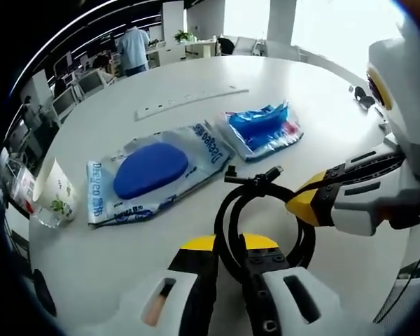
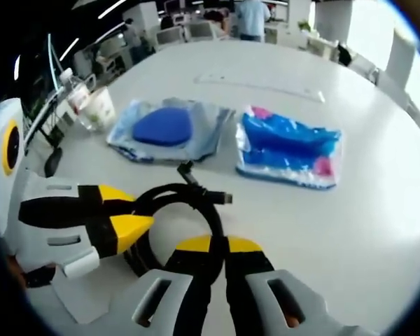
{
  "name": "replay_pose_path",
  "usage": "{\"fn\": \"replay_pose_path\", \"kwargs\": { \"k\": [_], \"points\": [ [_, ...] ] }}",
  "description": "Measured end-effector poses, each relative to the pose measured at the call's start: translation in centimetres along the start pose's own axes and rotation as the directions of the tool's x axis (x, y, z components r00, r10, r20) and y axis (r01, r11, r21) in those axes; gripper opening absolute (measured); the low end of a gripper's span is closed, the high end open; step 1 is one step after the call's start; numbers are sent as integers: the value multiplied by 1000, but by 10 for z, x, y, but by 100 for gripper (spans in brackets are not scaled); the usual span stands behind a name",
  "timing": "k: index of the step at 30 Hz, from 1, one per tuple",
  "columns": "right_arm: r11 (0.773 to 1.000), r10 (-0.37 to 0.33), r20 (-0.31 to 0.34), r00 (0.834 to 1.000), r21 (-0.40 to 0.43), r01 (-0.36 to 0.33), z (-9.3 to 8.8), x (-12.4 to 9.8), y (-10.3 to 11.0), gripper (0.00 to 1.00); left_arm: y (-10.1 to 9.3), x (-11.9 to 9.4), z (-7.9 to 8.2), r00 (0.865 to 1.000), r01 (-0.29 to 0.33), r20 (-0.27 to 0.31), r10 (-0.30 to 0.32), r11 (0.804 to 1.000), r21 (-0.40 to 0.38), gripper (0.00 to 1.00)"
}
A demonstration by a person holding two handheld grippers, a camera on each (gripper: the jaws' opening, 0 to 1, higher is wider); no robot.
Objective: Arrange the tabletop items into an orderly group along one side of the table until the central work area is clear of visible clutter.
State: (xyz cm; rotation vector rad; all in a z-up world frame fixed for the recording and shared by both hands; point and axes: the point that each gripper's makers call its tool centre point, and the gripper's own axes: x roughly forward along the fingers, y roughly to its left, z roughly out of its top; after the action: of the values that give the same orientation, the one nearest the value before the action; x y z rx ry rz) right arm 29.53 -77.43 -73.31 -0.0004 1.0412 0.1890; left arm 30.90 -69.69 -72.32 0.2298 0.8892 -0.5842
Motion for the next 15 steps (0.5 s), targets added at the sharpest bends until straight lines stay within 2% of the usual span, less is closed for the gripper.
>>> {"fn": "replay_pose_path", "kwargs": {
  "k": [7, 15],
  "points": [
    [1000, 6, -11, 1000, 5, -6, -1, 4, -1, 2, 0, 4, -5, 1000, 14, -15, -15, 999, -39, 10],
    [1000, 6, -11, 1000, 2, -6, -2, 7, 0, 3, 1, 6, -9, 1000, 13, -24, -14, 999, -42, 11]
  ]
}}
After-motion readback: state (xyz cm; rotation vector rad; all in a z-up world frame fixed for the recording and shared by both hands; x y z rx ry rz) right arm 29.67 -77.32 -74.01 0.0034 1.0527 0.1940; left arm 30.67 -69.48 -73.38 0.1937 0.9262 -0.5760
